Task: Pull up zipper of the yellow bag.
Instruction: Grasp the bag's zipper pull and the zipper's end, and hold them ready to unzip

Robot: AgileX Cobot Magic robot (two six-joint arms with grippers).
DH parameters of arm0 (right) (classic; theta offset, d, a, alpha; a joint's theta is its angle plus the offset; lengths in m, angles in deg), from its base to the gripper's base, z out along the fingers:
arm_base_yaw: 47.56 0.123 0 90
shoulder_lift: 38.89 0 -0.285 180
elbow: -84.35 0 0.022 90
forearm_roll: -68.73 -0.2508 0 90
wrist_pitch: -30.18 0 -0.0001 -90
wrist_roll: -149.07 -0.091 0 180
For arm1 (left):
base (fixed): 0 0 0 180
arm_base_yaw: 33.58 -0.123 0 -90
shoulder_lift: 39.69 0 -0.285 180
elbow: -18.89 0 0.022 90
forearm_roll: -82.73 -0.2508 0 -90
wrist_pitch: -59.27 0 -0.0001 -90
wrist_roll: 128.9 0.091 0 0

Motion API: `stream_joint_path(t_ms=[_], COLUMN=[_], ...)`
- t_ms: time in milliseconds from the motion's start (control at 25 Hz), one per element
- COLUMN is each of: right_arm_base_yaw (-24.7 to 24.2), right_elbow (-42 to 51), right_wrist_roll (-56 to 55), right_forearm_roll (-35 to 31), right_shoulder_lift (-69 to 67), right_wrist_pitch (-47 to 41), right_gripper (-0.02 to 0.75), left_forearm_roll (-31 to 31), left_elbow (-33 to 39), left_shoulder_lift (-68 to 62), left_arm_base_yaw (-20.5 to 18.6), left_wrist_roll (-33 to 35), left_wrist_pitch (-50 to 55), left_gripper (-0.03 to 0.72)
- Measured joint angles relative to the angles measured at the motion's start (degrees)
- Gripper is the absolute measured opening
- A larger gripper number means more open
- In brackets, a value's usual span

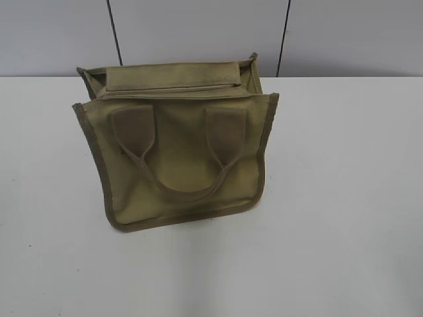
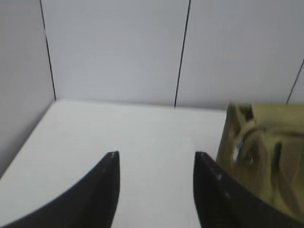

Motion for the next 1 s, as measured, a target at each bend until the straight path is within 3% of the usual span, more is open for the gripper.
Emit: stream_joint_path(t_ms=[240, 520, 720, 880, 1000], right_arm_base_yaw=[0.00, 0.00, 0.00, 0.00, 0.00], right_elbow=[0.00, 0.00, 0.00, 0.00, 0.00], right_wrist_roll=[0.00, 0.00, 0.00, 0.00, 0.00], right_forearm_roll=[0.00, 0.00, 0.00, 0.00, -0.04], right_shoulder_lift=[0.00, 0.00, 0.00, 0.00, 0.00], right_wrist_pitch=[0.00, 0.00, 0.00, 0.00, 0.00], right_gripper=[0.584, 0.584, 0.584, 0.583, 0.583], left_forearm_roll=[-0.80, -0.80, -1.60, -8.08, -16.38], left_elbow=[4.75, 15.97, 18.44, 18.55, 18.55], left_shoulder_lift=[-6.54, -25.85, -45.40, -62.40, -73.45], left_arm_base_yaw=[0.00, 0.00, 0.00, 0.00, 0.00], left_wrist_roll=[0.00, 0.00, 0.00, -1.30, -4.95], left_wrist_pitch=[-23.04, -57.75, -74.95, -87.47, -98.18], left_gripper=[0.467, 0.477, 0.477, 0.477, 0.477])
